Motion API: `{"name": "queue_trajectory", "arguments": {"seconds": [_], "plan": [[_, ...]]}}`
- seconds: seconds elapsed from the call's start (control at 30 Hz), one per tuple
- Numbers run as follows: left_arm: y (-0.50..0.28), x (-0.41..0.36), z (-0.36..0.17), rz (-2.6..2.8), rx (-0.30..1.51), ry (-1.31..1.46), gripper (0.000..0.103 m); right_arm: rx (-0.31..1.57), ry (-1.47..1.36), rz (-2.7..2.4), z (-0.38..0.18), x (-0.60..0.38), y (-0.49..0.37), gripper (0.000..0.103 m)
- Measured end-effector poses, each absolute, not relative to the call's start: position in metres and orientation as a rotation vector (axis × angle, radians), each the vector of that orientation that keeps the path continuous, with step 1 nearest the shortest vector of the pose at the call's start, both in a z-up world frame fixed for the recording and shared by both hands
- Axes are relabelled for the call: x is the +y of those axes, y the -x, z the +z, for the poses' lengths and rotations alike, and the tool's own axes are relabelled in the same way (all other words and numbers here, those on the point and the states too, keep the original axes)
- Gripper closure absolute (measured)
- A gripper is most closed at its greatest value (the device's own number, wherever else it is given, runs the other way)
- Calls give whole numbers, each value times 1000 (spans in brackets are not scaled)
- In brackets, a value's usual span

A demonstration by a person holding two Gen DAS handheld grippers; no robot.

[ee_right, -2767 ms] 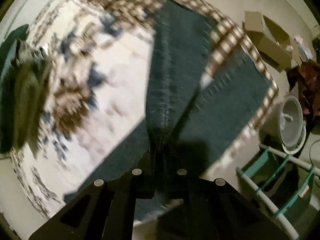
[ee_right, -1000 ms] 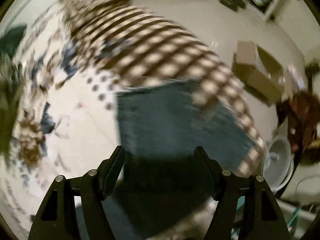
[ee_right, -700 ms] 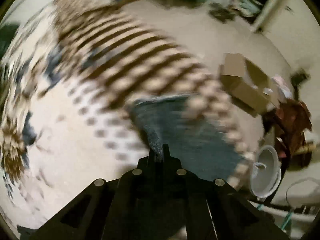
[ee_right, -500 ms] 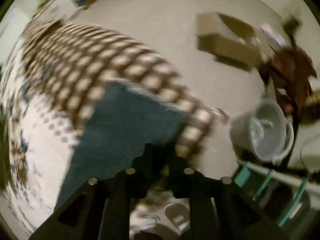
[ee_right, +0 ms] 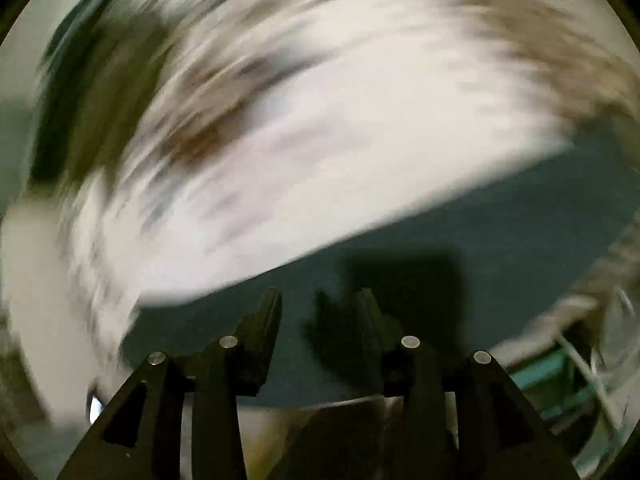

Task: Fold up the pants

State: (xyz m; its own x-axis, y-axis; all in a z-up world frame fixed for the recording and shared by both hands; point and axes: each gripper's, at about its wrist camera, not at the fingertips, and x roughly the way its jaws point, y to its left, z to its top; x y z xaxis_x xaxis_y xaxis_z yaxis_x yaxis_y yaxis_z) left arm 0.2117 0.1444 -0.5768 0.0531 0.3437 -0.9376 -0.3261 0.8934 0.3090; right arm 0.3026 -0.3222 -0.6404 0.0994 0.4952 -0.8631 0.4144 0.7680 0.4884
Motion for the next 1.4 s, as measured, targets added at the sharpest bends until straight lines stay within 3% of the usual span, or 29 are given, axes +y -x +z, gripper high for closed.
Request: {"name": "queue_trajectory", "arguments": {"seconds": [0.17, 0.37, 0.47, 0.63, 0.73, 0.77, 0.8, 0.83, 0.87, 0.9, 1.17, 1.23, 1.27, 1.4], "plan": [[-207, 177, -602, 544, 1496, -37, 21, 1637, -525, 406, -664, -144, -380, 61], [-196, 204, -614, 488, 1529, 63, 11, 1716, -345, 487, -699, -34, -421, 61], [-198, 209, -617, 481, 1544, 102, 9, 1692, -198, 469, -703, -13, -429, 99], [-195, 216, -619, 451, 1550, 151, 9, 1612, -138, 376, -684, -28, -442, 103], [-194, 220, -612, 452, 1553, 129, 9, 1686, -303, 419, -683, -58, -453, 102], [-193, 220, -607, 455, 1548, 117, 9, 1686, -331, 433, -676, -71, -453, 100], [-193, 221, -602, 456, 1540, 109, 9, 1673, -334, 451, -668, -81, -450, 90], [-192, 220, -595, 455, 1526, 98, 9, 1659, -317, 459, -657, -95, -443, 79], [-191, 220, -591, 453, 1518, 91, 9, 1652, -289, 446, -647, -109, -434, 54], [-190, 219, -585, 449, 1508, 82, 9, 1652, -268, 445, -642, -121, -424, 47], [-190, 207, -597, 415, 1542, 22, 9, 1748, 1, 392, -679, -142, -365, 48], [-192, 201, -598, 408, 1544, -2, 9, 1685, 107, 381, -686, -141, -361, 66], [-192, 198, -598, 405, 1544, -7, 9, 1663, 174, 341, -692, -142, -360, 99], [-192, 185, -595, 383, 1535, -50, 9, 1631, 6, 215, -698, -172, -362, 101]]}}
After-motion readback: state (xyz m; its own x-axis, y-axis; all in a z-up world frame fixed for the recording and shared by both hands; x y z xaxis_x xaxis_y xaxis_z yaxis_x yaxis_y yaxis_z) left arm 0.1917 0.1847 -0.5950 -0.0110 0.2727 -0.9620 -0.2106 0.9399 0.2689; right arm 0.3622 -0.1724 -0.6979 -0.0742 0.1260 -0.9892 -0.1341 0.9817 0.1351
